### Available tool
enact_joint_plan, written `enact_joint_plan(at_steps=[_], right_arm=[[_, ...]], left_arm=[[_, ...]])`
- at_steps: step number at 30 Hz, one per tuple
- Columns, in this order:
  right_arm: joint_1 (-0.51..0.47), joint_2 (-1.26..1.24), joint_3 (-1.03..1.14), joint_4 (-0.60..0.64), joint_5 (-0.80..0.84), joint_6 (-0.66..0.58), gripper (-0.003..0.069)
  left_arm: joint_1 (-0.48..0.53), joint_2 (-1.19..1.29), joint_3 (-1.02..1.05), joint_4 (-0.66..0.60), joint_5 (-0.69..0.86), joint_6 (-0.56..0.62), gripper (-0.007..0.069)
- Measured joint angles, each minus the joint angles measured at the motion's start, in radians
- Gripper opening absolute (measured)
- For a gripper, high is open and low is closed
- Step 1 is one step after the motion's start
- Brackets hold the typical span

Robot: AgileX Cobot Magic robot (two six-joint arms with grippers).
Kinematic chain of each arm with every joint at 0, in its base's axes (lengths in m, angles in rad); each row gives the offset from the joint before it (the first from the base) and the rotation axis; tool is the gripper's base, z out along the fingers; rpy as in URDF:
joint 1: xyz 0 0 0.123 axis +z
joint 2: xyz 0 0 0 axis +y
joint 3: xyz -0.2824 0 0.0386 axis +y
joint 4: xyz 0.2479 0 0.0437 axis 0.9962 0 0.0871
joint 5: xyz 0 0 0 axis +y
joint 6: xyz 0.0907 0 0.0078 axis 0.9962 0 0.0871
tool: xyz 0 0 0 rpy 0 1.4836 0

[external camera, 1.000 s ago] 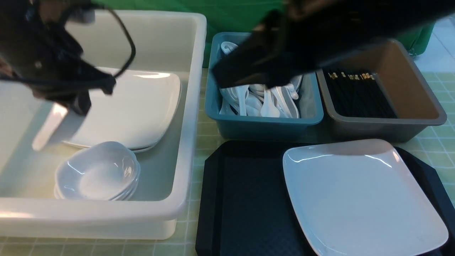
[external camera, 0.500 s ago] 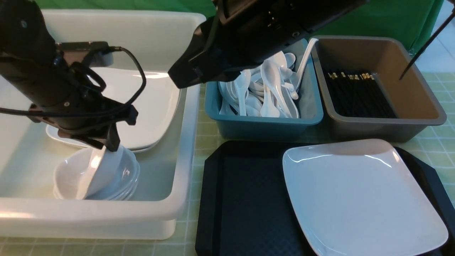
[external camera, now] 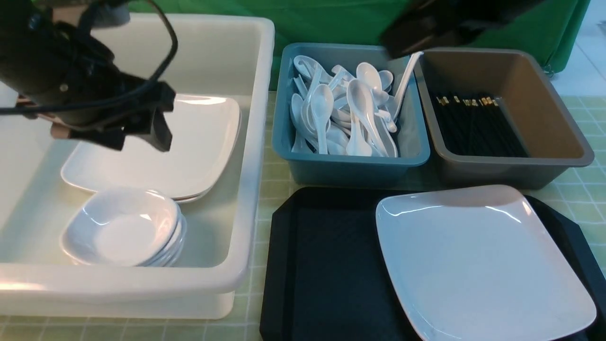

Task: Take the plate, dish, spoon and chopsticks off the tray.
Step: Use the left arm to grab a plate from the dinner plate

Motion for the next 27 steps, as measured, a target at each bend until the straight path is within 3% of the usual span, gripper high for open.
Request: enact_joint_plan(at_steps=[2, 5, 8, 12, 16, 22, 27], right_arm=[[-0.042, -0.044, 0.031, -0.058, 0.0, 0.015, 0.001], [-0.119, -0.142, 0.129, -0.137, 0.001, 0.033, 0.001], [-0.177, -0.236, 0.267, -0.173, 0.007, 0.035, 0.001], [-0.24, -0.338, 0.437, -0.191, 0.001, 0.036, 0.001], [-0.279, -0.444, 0.608, -0.193, -0.032, 0.036, 0.001], [-0.286, -0.54, 0.686, -0.193, -0.043, 0.036, 0.001], [-0.286, -0.577, 0.688, -0.193, -0.076, 0.036, 0.001]], left_arm=[[-0.045, -0.001, -0.002, -0.019, -0.015, -0.001, 0.0277], [-0.178, 0.036, -0.009, -0.068, -0.049, -0.002, 0.0068], [-0.286, 0.124, -0.057, -0.134, -0.067, -0.007, 0.0], [-0.363, 0.27, -0.169, -0.165, -0.069, -0.008, 0.0004], [-0.422, 0.452, -0.355, -0.155, -0.068, -0.006, 0.0088], [-0.473, 0.674, -0.55, -0.06, -0.074, -0.004, 0.0357], [-0.479, 0.789, -0.602, -0.036, -0.104, -0.024, 0.051]])
